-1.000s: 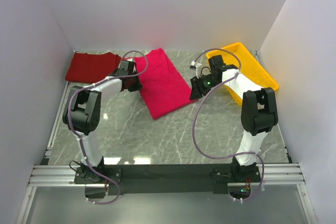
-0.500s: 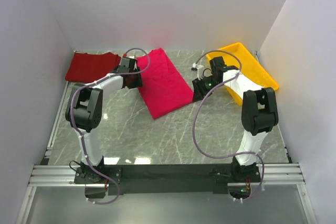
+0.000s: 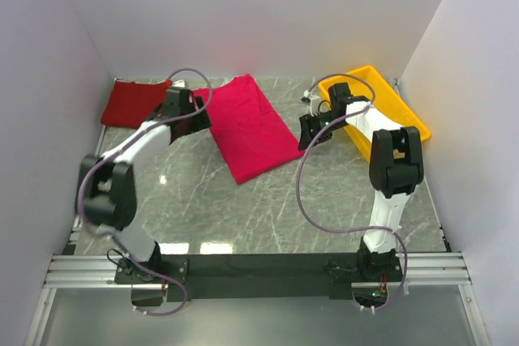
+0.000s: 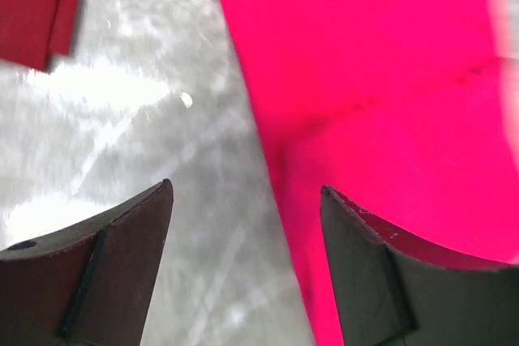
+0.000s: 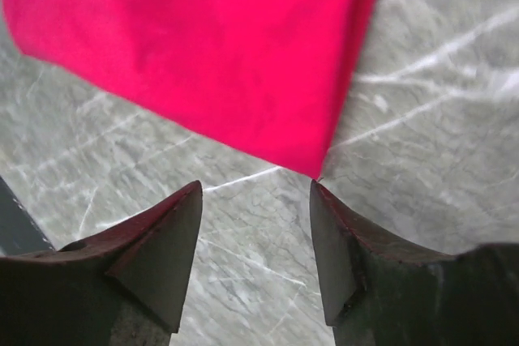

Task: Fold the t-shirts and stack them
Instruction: Fold the tshirt

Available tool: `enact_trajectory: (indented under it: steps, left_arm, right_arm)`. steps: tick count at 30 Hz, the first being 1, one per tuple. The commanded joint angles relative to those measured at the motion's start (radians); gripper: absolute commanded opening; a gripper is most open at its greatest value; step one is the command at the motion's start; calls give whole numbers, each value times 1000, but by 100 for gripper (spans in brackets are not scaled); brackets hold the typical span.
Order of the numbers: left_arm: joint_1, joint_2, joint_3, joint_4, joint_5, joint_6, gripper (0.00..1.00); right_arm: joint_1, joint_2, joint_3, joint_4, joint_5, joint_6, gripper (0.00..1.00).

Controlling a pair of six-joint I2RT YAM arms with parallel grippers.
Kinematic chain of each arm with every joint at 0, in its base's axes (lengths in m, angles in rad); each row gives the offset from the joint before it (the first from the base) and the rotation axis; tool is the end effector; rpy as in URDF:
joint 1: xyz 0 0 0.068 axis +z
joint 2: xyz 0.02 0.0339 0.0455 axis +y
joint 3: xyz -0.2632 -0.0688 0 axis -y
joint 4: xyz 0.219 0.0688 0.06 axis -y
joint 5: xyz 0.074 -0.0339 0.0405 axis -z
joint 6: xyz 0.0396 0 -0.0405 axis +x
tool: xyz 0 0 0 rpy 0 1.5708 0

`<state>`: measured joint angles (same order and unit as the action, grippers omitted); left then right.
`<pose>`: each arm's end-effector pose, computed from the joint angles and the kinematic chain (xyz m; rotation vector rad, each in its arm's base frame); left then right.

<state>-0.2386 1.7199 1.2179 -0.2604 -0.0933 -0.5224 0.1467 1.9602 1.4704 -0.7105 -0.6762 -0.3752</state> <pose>0.3526 -0.0820 0.2427 -0.3779 2.3143 -0.2708 0.3717 0.0800 0.2091 -0.8294 2.4473 0.8456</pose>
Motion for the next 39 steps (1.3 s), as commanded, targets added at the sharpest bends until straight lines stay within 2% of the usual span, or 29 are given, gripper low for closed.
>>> enact_trajectory:
  steps: [1, 4, 6, 7, 13, 16, 19, 20, 22, 23, 24, 25, 35, 39]
  left_arm:
    - [-4, -227, -113, 53, 99, -85, 79]
    - [-4, -368, -312, 84, 187, -166, 78]
    - [-4, -448, -394, 110, 226, -232, 78]
    - [-4, -532, -473, 122, 231, -252, 78]
    - [-4, -886, -717, 109, 233, -424, 78]
    - [-4, -1024, -779, 41, 222, -473, 78]
    - [-4, -1120, -819, 7, 228, -510, 78]
    - [-4, -1138, -827, -6, 236, -524, 78]
    - [-4, -1181, -842, -22, 244, -534, 78]
    - [-4, -1194, -844, -39, 247, -539, 78]
    - [-4, -1204, -845, -46, 247, -541, 78]
    - [-4, -1220, -842, -56, 248, -541, 78]
    - [-5, -1221, -845, -40, 340, -548, 77]
    - [-28, -1194, -863, 18, 394, -577, 77]
  right_arm:
    - [-16, 26, 8, 40, -20, 155, 64]
    - [-16, 65, 22, 60, 1, 252, 66]
    - [-18, 91, 27, 69, 20, 291, 66]
    - [-16, 97, 27, 72, 23, 315, 66]
    - [-15, 174, 44, 54, 27, 374, 66]
    - [-16, 177, 16, 68, 26, 426, 63]
    - [-16, 174, 1, 82, 18, 452, 50]
    - [-16, 175, -2, 82, 17, 456, 39]
    - [-16, 171, -13, 69, 13, 450, 26]
    - [-18, 157, -22, 62, 17, 446, 11]
    - [-19, 145, -54, 60, 21, 434, 3]
    - [-22, 129, -73, 60, 24, 427, 0]
    - [-102, -124, -367, -147, 154, 196, 0]
    - [-192, -175, -381, -262, 188, 92, 0]
